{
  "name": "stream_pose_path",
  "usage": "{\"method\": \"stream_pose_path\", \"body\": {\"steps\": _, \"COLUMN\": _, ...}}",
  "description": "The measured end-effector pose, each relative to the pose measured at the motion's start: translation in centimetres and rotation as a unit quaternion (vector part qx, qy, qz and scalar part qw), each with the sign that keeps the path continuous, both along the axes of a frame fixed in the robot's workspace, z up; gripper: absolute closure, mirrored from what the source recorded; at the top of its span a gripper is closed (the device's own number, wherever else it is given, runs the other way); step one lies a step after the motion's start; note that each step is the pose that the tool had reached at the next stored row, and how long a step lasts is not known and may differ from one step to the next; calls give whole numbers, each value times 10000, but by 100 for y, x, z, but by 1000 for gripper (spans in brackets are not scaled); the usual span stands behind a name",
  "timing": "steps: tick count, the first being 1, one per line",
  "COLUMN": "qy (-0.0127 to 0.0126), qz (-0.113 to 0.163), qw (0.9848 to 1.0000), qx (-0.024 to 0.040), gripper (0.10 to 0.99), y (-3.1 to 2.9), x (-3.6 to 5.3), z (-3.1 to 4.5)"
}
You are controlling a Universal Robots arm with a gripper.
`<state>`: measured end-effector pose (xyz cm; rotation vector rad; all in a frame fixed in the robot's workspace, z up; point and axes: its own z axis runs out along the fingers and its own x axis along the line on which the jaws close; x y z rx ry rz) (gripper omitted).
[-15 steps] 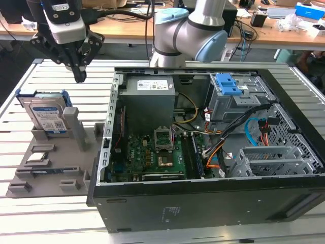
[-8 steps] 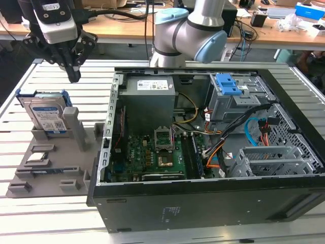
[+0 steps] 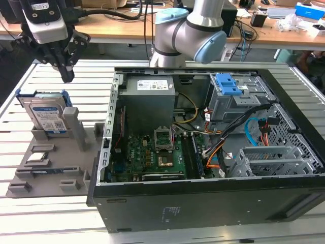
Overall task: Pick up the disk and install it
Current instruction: 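Reach for the disk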
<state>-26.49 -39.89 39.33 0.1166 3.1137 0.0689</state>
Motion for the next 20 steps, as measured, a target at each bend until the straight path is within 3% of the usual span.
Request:
{"method": "stream_pose_path", "body": {"steps": 7, "qy": 0, "qz": 0, "qw": 10000, "qx": 0, "gripper": 980, "y": 0, "x": -130, "z": 0}}
{"method": "stream_pose_path", "body": {"steps": 14, "qy": 0, "qz": 0, "qw": 10000, "qx": 0, "gripper": 980, "y": 0, "x": -332, "z": -1}}
{"method": "stream_pose_path", "body": {"steps": 20, "qy": 0, "qz": 0, "qw": 10000, "qx": 0, "gripper": 980, "y": 0, "x": -435, "z": -1}}
